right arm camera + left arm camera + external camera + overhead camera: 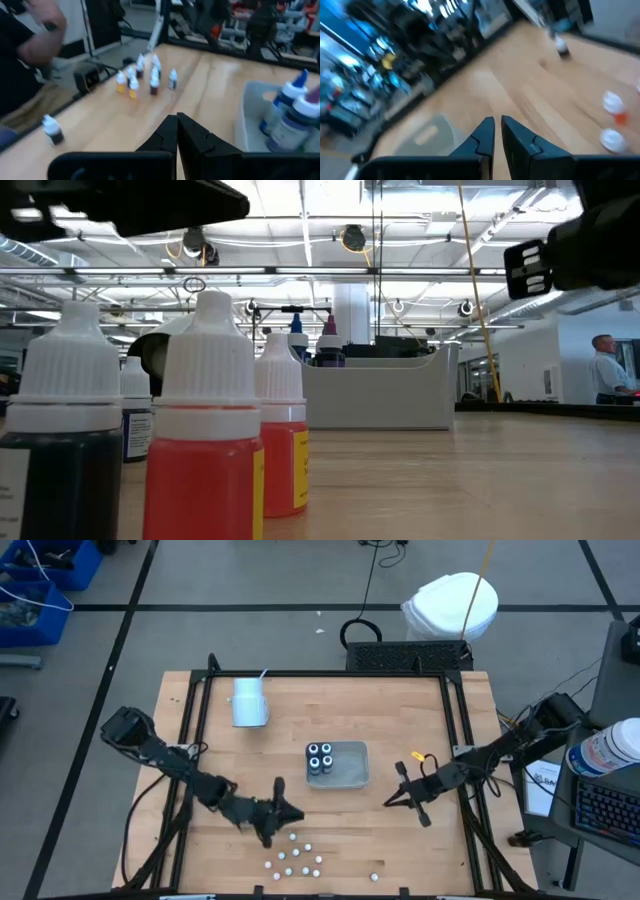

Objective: Pick & Place food coloring
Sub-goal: Put the small red food coloring bottle into the white container

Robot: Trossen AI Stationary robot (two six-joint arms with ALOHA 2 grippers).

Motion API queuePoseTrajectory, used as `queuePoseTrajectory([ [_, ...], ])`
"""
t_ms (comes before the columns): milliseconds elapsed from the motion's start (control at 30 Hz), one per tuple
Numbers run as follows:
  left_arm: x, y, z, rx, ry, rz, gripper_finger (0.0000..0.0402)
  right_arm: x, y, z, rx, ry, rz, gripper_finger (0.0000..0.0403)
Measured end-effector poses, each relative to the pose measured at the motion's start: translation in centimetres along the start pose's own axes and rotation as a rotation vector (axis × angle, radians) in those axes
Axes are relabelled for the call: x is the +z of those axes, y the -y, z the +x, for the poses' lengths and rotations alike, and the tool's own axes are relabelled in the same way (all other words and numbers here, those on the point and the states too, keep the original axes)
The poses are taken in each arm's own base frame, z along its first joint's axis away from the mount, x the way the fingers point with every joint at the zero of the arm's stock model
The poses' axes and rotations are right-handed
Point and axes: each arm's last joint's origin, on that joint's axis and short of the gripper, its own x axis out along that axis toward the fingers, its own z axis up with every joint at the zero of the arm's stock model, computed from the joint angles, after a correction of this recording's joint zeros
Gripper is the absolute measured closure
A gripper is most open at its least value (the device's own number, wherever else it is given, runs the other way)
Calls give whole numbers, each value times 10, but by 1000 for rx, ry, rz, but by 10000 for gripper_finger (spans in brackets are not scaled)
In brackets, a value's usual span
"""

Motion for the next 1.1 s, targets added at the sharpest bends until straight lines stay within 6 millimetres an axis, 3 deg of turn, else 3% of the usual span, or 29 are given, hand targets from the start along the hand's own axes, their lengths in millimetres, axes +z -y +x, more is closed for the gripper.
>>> queuePoseTrajectory([
  [233, -35, -35, -45, 123, 109, -287, 372, 0, -12, 0, 57, 6, -21, 403],
  [300, -34, -35, -53, 112, 88, -299, 392, -1, -13, 0, 63, 1, -38, 403],
  [433, -42, -28, -69, 158, 15, -227, 395, 0, -13, 0, 63, 4, -46, 403],
  [533, -42, -27, -89, 181, 171, -227, 398, -1, -13, -1, 65, -3, -46, 403],
  [667, -60, -30, -111, 231, 289, -347, 398, -1, -13, -1, 65, 0, -46, 403],
  [800, -67, -39, -115, 277, 319, -478, 398, 1, -11, 0, 30, 21, -47, 403],
  [967, -84, -45, -118, 361, 274, -490, 399, 2, -8, 0, -5, 28, -45, 403],
  [1100, -77, -49, -125, 385, 337, -465, 399, 2, -7, 0, -6, 26, -45, 403],
])
